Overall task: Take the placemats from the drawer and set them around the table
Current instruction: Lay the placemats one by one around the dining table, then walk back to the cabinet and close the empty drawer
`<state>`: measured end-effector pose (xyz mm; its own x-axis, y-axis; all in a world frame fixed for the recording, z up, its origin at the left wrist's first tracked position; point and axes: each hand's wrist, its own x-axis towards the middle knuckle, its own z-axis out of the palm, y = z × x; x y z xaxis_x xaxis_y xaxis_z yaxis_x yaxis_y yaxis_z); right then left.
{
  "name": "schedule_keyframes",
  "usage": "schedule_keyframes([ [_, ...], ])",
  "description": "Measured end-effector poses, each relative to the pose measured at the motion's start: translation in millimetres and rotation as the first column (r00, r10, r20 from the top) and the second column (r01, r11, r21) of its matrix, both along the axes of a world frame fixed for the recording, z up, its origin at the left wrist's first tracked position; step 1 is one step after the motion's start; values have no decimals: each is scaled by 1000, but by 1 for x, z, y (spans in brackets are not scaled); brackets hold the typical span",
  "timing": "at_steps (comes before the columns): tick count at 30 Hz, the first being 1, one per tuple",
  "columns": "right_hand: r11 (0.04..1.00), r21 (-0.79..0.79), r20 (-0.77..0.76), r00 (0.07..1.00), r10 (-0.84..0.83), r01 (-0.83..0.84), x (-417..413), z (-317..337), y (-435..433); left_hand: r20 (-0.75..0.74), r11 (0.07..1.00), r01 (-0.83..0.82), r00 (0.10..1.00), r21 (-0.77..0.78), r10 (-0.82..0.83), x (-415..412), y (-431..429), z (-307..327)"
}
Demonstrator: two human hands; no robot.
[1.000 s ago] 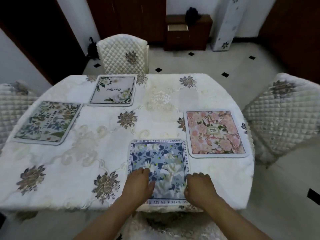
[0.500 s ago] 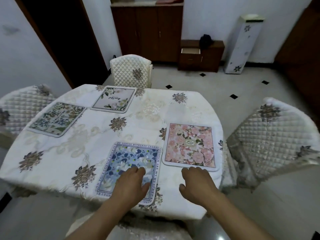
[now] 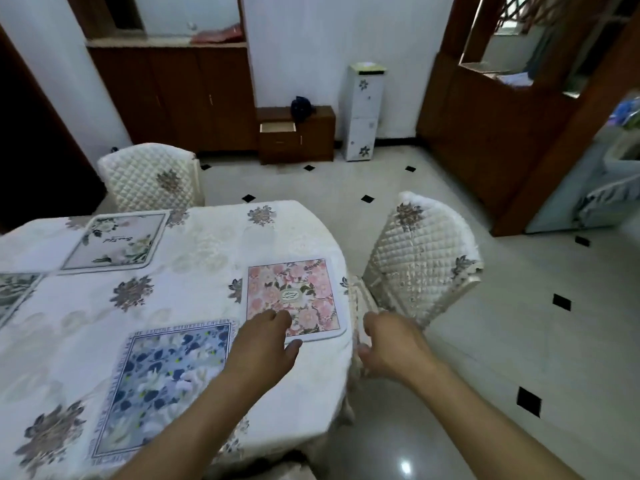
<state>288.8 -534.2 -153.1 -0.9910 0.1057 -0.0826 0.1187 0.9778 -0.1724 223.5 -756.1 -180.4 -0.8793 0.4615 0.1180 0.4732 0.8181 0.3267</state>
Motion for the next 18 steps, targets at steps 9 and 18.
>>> schedule_keyframes([
  [9, 999, -51, -156, 987, -20, 13, 5, 23, 164, -148, 997, 67, 986, -31, -71, -12, 169, 30],
  [18, 996, 84, -175, 984, 36, -22, -2, 62, 350, -237, 991, 28, 970, -132, -59, -11, 358, 59],
])
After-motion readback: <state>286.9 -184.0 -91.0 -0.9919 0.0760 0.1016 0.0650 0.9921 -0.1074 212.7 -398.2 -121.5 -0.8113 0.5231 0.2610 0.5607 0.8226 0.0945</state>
